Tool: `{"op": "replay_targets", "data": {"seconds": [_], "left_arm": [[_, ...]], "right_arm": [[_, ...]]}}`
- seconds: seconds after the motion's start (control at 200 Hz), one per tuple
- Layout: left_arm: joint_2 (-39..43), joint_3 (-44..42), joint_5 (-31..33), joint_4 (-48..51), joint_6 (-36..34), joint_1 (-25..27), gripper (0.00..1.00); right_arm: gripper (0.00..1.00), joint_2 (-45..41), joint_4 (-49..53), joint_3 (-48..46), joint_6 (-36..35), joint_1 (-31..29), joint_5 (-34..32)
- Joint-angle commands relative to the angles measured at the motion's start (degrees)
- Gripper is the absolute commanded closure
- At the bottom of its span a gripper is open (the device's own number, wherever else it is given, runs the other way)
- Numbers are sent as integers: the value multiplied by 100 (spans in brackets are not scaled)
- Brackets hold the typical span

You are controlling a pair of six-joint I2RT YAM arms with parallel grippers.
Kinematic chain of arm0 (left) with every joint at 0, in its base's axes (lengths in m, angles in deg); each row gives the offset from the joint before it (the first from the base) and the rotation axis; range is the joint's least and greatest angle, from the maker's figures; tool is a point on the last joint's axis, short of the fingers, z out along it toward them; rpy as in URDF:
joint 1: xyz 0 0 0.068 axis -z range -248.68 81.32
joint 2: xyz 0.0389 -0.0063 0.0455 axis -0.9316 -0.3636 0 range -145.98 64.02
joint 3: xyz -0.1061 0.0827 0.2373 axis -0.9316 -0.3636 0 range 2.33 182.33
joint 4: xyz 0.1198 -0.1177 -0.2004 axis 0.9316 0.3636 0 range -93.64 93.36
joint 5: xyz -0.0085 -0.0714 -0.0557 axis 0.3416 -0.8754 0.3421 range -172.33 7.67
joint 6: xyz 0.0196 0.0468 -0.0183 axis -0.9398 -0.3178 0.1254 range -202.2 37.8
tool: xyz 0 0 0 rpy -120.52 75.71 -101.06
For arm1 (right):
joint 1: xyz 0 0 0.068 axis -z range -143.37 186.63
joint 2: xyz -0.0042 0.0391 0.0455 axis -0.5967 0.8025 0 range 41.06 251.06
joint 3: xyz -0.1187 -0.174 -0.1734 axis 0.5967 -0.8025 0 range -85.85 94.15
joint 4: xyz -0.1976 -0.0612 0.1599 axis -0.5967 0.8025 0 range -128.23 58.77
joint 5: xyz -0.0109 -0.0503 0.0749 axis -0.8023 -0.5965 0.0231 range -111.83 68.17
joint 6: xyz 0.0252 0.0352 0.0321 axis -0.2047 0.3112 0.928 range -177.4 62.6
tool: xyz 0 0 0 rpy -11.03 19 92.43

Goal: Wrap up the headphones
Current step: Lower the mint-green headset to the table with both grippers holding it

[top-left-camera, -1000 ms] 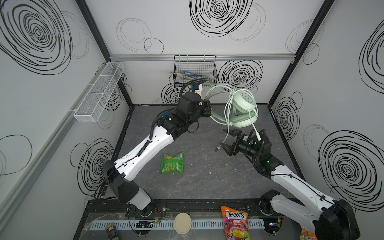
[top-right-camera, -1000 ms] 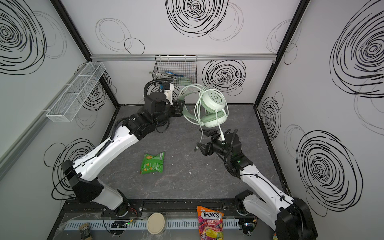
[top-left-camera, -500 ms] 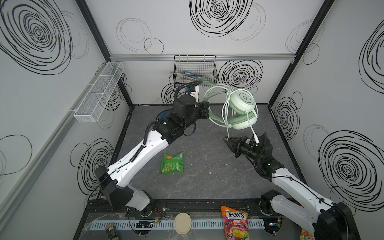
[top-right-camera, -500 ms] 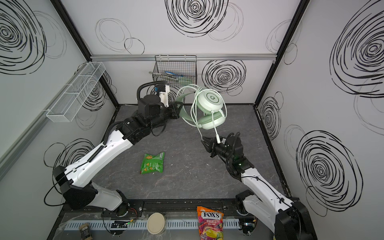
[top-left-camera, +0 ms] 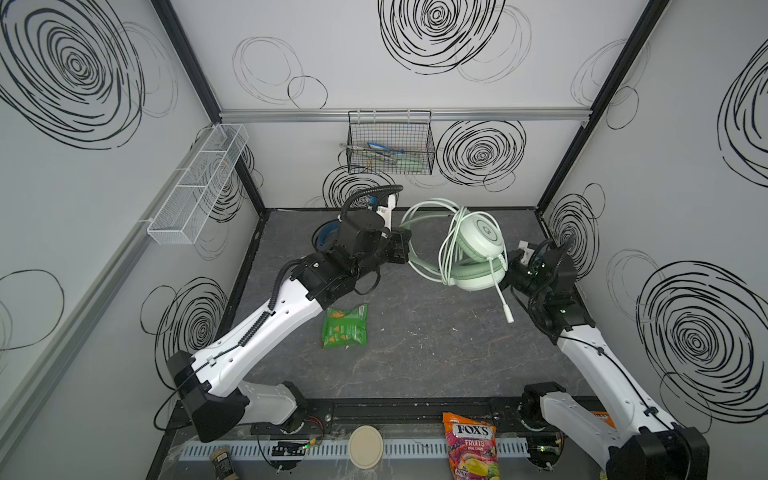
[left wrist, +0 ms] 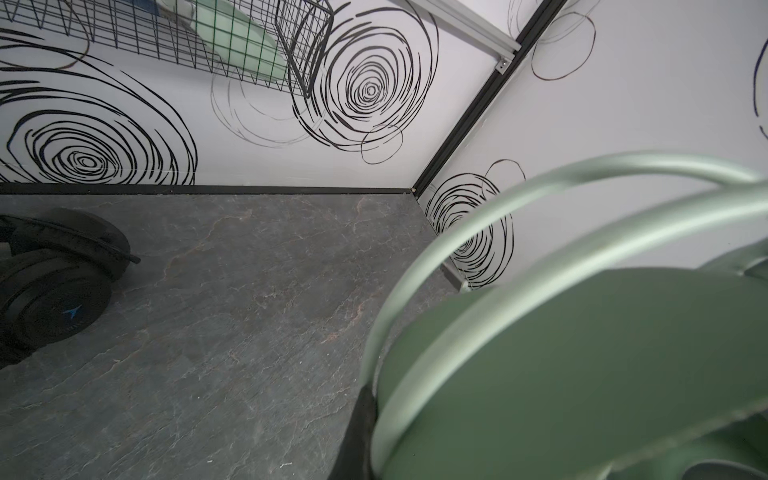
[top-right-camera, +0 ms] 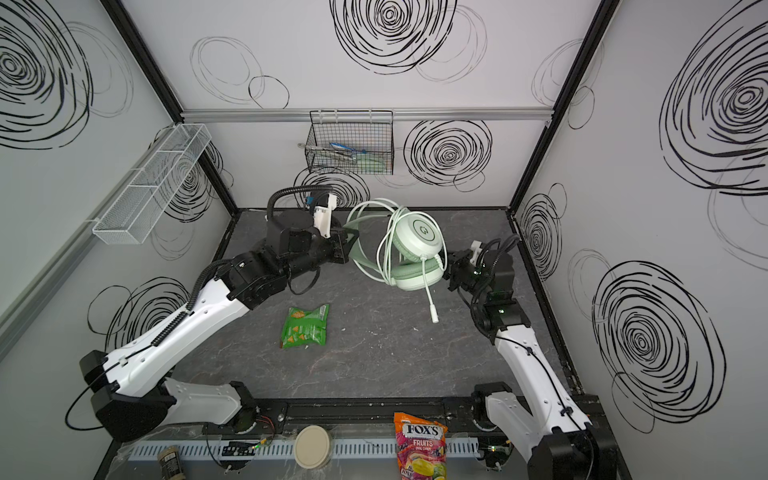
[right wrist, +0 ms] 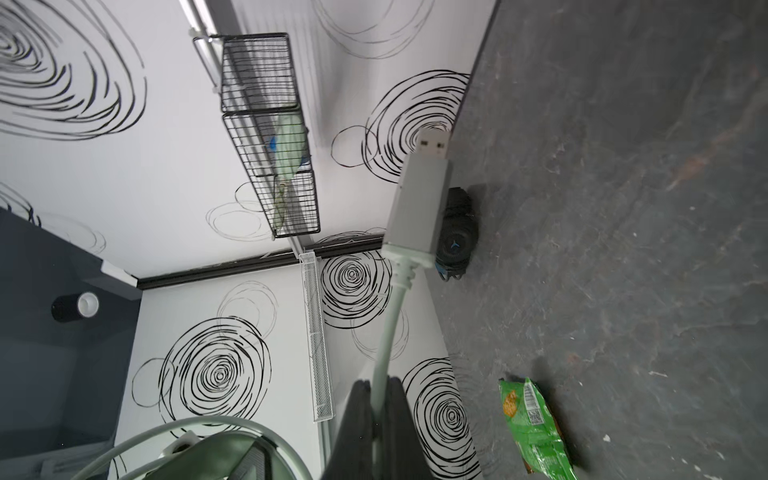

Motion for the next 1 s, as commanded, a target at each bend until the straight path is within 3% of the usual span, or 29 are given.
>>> {"op": "replay_targets", "data": {"seconds": [0.0,0.21,0.515,0.795,0.996], "left_arm": [[381,-35,-629,-200,-192,87,100],[492,-271,-692,294,-609,78,100],[274,-345,-813,425,-915,6,100],[377,-587,-1043,208,-1804,-56,100],[493,-751,-1471,107,-1588,-361,100]], "right_arm": [[100,197,484,716,-1366,26,-230],[100,550,1173,2019,-3163,-504,-107],[100,36,1351,2257,-5184,-1771,-438],[98,-405,1186,2407,-6209,-2010,62],[99,-499,1222,2400,-6427,-2027,361]]}}
